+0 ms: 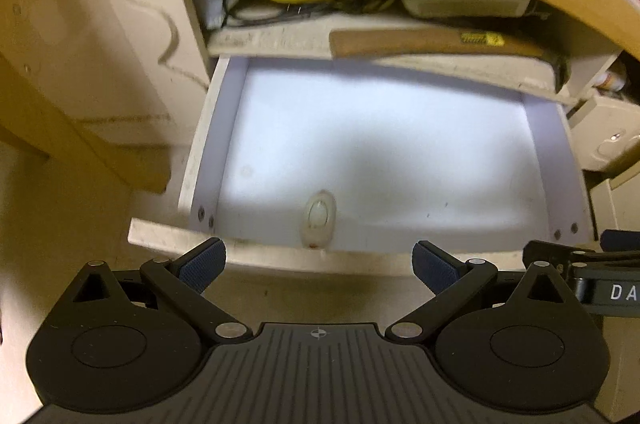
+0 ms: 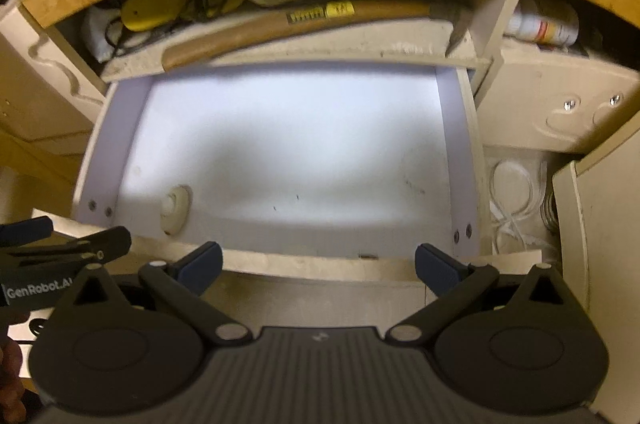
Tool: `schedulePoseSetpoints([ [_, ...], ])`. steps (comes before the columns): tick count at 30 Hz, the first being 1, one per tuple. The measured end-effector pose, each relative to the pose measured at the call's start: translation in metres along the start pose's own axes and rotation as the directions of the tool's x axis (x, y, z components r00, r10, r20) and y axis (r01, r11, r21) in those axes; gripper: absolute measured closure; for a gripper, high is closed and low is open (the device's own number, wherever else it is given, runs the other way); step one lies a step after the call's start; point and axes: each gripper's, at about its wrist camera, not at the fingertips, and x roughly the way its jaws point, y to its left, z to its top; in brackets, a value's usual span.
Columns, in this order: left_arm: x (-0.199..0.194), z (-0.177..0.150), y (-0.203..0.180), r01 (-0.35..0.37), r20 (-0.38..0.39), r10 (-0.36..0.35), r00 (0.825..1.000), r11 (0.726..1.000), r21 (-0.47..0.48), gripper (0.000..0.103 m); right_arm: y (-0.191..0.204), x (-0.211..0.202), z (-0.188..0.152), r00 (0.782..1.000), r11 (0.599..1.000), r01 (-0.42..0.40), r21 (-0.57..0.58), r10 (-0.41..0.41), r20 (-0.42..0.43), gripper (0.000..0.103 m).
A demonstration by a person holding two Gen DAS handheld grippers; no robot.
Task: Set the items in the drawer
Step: 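Raise both grippers away from the figurine and move to the drawer front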
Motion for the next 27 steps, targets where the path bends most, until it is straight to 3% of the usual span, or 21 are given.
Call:
schedulePoseSetpoints([
  [15,0.029,-0.016,0.000,0.009,-0.145,-0.005,0.989,1.000,0.026,0.000,-0.003,0.035,-0.017,0.987,1.000,-0.001,0.020,0.004,-0.160,0.000],
  [27,0.050,-0.017,0.003,0.021,-0.221,-0.021,0.975,1.000,-0.001,0.000,-0.003,0.055,-0.015,0.979,1.000,0.018,0.014,-0.015,-0.205,0.000],
])
